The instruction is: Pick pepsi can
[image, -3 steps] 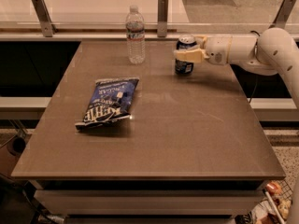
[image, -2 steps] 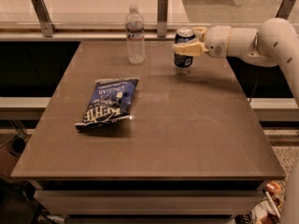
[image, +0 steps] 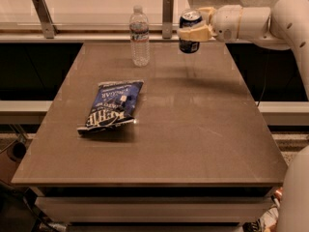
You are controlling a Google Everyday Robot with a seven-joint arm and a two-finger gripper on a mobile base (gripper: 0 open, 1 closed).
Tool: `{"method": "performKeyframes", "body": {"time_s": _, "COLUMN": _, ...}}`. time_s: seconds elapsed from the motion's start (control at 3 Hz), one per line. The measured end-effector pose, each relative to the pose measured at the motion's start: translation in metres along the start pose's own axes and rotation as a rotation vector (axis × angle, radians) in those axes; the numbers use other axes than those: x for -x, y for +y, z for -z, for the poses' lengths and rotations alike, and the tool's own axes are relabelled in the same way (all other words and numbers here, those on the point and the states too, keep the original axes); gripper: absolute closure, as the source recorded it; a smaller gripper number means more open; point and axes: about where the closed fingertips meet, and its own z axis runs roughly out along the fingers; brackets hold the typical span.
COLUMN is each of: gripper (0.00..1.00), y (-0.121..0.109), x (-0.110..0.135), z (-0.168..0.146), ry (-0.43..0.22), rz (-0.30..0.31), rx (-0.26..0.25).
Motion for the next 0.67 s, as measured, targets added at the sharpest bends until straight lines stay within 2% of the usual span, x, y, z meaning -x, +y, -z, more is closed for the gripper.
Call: {"method": "performKeyframes", "body": {"time_s": 0.67, "gripper": 1.00, "y": -0.007, "x": 0.060, "z": 0.008, "ry": -0.009, "rz": 0.124, "rx": -0.003}}
